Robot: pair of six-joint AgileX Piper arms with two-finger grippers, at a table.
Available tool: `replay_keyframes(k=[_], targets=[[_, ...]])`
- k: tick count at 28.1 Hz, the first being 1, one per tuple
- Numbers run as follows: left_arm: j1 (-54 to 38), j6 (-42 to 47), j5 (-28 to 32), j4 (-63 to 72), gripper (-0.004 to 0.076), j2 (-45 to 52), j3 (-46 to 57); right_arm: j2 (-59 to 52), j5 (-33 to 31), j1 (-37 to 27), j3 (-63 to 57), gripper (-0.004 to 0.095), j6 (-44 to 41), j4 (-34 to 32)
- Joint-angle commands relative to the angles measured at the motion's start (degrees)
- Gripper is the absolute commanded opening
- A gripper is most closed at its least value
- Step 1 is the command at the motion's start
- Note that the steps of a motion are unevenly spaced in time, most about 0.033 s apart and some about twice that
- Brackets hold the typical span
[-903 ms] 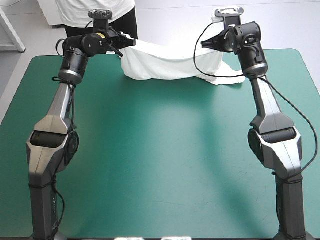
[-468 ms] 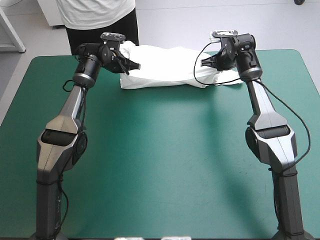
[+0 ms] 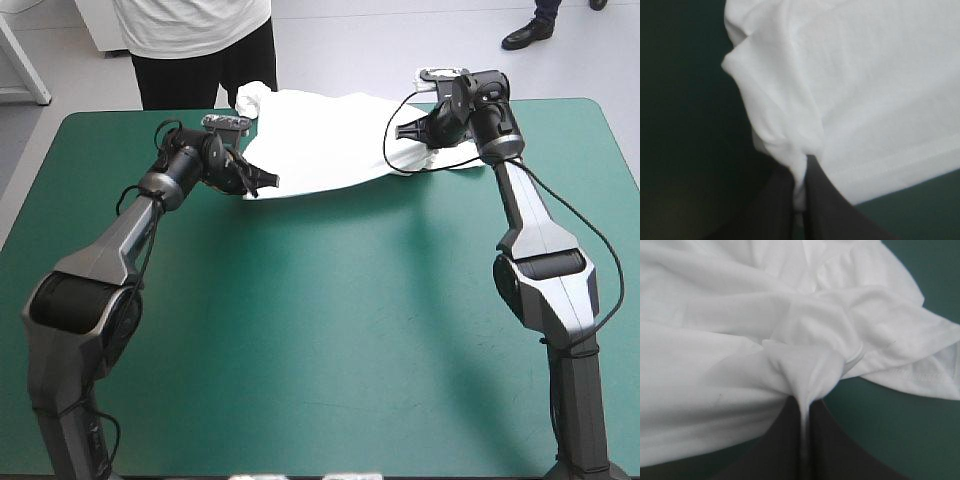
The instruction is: Fold the cloth
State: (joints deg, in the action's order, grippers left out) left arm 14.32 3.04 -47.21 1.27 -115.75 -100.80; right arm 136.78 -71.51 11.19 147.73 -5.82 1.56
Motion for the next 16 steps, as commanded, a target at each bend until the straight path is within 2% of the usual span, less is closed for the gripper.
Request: replay_keyframes(k=[1, 4, 7, 12, 15, 16], targets=[[0.4, 0.7, 11.3, 2.4, -0.001, 10.9, 11.1, -5.5, -0.1, 1.0, -1.7, -0.0016, 0.7, 0.3], [0.4, 0.7, 13.0, 2.4, -0.001, 15.2, 18.5, -7.3, 0.5, 1.8, -7.0, -0.0016, 0.7, -0.3], [0.4, 0.7, 13.0, 2.4, -0.001, 17.6, 23.2, -11.6, 4.9, 2.8, -17.2, -0.0016, 1.3, -1.6], [0.4, 0.7, 15.1, 2.4, -0.001, 20.7, 27.2, -26.6, 24.2, 5.2, -47.1, -0.0015, 0.0, -7.1], [0.4, 0.7, 14.8, 2.7, -0.001, 21.8, 28.4, -34.7, 35.7, 6.2, -65.6, -0.0015, -2.2, -6.8], [0.6, 0.7, 15.2, 3.1, -0.001, 23.4, 30.9, -40.6, 41.3, 6.2, -74.5, -0.0015, -4.7, -6.8]])
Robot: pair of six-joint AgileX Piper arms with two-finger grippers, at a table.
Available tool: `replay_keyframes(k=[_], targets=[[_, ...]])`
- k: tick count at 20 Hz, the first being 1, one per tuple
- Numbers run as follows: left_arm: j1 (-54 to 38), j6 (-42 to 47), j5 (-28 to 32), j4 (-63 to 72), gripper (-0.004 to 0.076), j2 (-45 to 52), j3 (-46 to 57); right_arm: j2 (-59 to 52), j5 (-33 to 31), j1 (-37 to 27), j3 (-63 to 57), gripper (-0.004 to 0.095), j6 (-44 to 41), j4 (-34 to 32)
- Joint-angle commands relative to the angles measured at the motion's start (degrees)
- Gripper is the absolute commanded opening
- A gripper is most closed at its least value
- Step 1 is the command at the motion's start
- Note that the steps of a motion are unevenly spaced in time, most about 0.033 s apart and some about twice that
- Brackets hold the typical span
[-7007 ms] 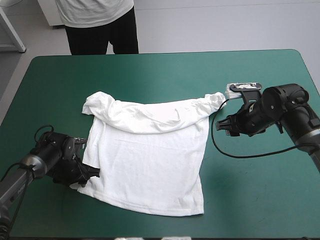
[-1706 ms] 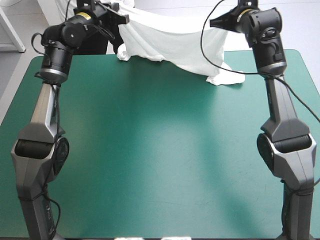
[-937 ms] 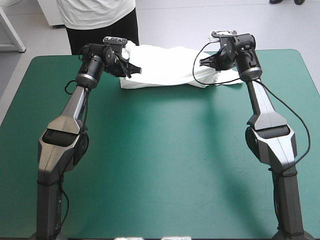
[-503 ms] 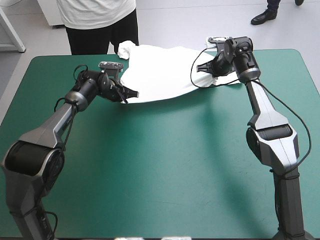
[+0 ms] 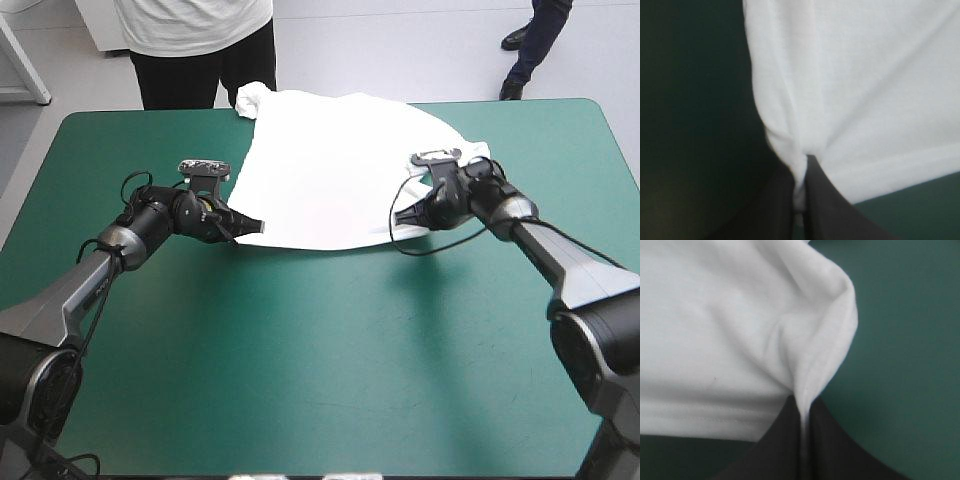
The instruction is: Fold the cloth
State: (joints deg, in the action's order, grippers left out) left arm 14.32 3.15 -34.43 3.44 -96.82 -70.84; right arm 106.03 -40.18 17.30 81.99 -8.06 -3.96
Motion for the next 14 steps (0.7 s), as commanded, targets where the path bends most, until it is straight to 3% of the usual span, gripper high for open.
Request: replay_keyframes(k=[1, 4, 14], targets=[[0.9, 0.6, 2.6, 1.2, -0.001, 5.3, 2.3, -11.6, 10.8, 0.1, -11.6, -0.0015, -3.1, -1.5], [3.1, 1.4, 4.5, 1.7, -0.001, 12.3, 11.8, -19.5, 9.8, 0.0, -22.5, -0.0015, -3.8, -3.2], [16.9, 11.9, -1.4, 2.2, -0.001, 26.9, 31.3, -40.0, -2.0, 0.1, -42.3, -0.0015, -3.2, 2.7]])
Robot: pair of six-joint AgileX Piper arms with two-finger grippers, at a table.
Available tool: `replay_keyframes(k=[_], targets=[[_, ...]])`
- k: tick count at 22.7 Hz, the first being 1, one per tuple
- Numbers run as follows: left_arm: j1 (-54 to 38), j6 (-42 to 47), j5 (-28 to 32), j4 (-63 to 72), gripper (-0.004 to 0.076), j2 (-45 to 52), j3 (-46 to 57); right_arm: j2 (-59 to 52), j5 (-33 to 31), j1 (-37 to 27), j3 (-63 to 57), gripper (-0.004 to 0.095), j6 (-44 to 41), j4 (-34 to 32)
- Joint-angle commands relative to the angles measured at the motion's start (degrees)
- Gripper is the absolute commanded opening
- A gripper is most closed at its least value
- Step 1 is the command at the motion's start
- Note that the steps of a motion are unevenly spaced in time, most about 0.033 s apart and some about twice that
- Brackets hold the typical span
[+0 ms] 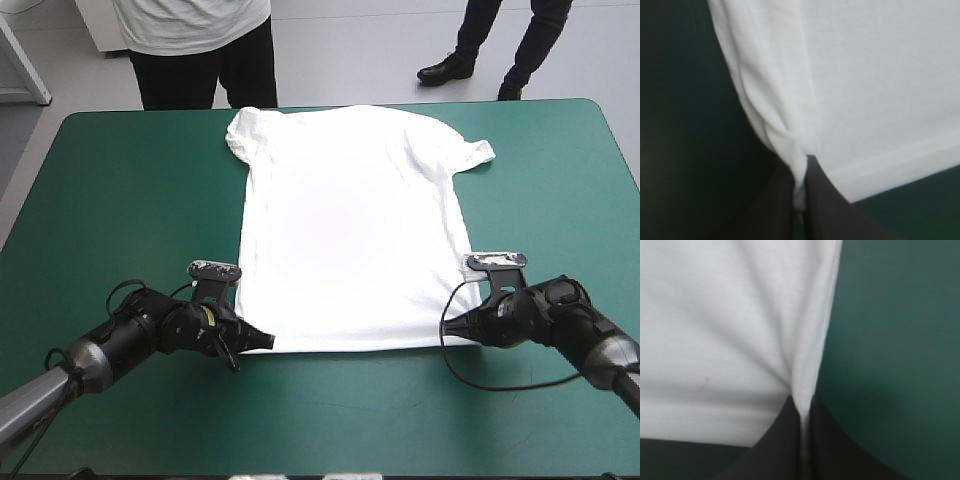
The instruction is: Fold the cloth
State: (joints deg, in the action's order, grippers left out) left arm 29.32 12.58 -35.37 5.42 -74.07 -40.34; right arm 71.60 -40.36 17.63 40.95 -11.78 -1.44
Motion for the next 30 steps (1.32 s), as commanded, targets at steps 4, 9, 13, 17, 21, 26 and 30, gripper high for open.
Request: replay_keyframes(k=[4, 9, 13, 17, 21, 26, 30], targets=[[5.0, 8.2, -5.2, -2.3, -0.001, 10.4, 3.1, -13.1, -6.0, -0.2, -4.7, -0.0015, 1.1, 2.9], [8.0, 13.8, -10.3, -3.8, -0.001, 17.2, 7.0, -19.1, -11.0, -0.2, -8.6, -0.0015, 1.4, 5.0], [8.8, 14.9, -11.0, -4.2, -0.001, 19.9, 7.9, -21.4, -11.0, -0.2, -9.8, -0.0016, 2.0, 6.6], [8.8, 14.5, -14.9, -3.2, 0.0054, 20.0, 7.9, -20.9, -12.6, -0.2, -9.8, 0.0217, 5.3, 12.0], [8.8, 13.4, -19.7, 0.5, 0.0475, 20.1, 5.8, -20.6, -16.0, -0.2, -8.2, 0.0662, 4.8, 14.7], [8.5, 19.6, -21.8, -14.2, 0.0521, 18.1, -9.2, -17.7, -17.6, -0.3, 9.2, 0.0516, 1.7, 2.7], [4.1, 16.5, -22.8, -17.1, 0.044, 10.2, -19.3, -8.5, -20.0, -0.5, 21.7, 0.0503, 2.5, -1.1]])
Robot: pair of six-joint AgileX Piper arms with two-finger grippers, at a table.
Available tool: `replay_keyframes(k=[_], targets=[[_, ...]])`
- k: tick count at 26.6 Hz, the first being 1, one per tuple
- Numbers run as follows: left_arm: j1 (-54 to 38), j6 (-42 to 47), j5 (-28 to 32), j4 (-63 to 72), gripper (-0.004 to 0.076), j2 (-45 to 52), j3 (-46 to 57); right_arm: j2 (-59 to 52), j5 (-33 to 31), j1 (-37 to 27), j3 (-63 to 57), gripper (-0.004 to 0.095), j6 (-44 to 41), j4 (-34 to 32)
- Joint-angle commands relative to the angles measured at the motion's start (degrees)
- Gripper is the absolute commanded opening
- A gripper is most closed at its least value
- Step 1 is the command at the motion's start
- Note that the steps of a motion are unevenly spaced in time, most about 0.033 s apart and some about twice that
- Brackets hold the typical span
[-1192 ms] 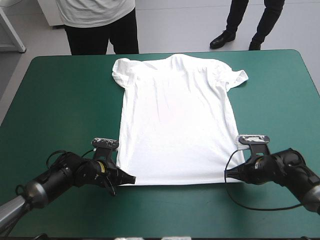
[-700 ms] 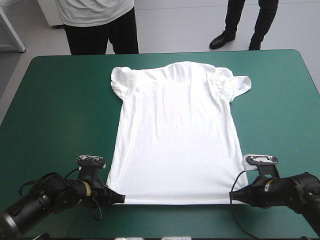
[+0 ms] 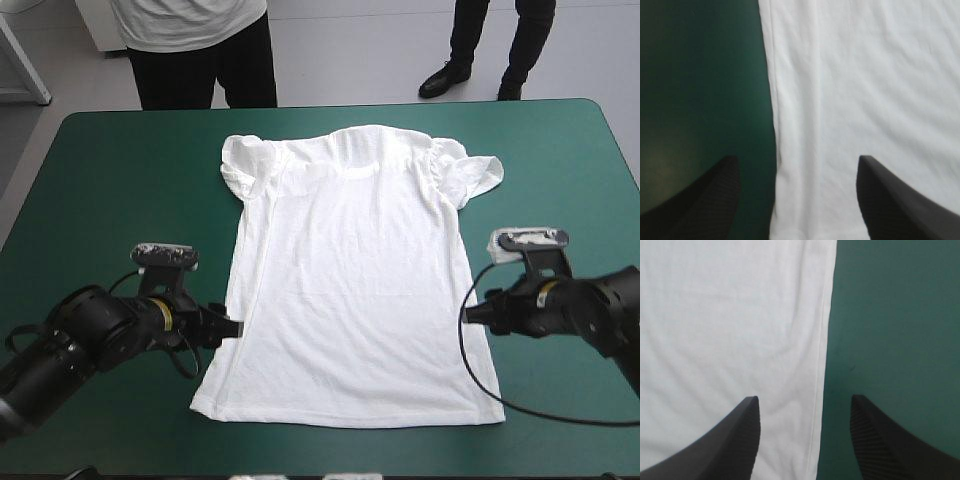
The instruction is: Fold the cloth
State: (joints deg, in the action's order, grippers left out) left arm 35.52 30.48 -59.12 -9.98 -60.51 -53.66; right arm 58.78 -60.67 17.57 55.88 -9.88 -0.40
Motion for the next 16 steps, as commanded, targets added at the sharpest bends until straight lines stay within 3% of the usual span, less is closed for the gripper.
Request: replay_keyframes(k=[1, 6, 10, 16], targets=[[-3.5, -3.1, 1.0, -0.9, 0.0436, -5.4, -8.2, 6.4, -0.2, -0.4, 9.2, 0.0503, 1.1, -2.4], [-13.2, -13.2, 0.7, 6.5, 0.0438, -17.0, -19.8, 15.8, -0.7, -0.5, 19.6, 0.0503, 2.3, -4.6], [-17.2, -18.0, 0.2, 10.0, 0.0438, -24.0, -25.4, 19.3, -0.1, -4.3, 22.7, 0.0503, 2.3, -3.2], [-17.5, -21.2, -1.3, 9.6, 0.0438, -35.6, -34.3, 22.5, 1.2, -13.5, 23.7, 0.0503, 5.9, 6.1]])
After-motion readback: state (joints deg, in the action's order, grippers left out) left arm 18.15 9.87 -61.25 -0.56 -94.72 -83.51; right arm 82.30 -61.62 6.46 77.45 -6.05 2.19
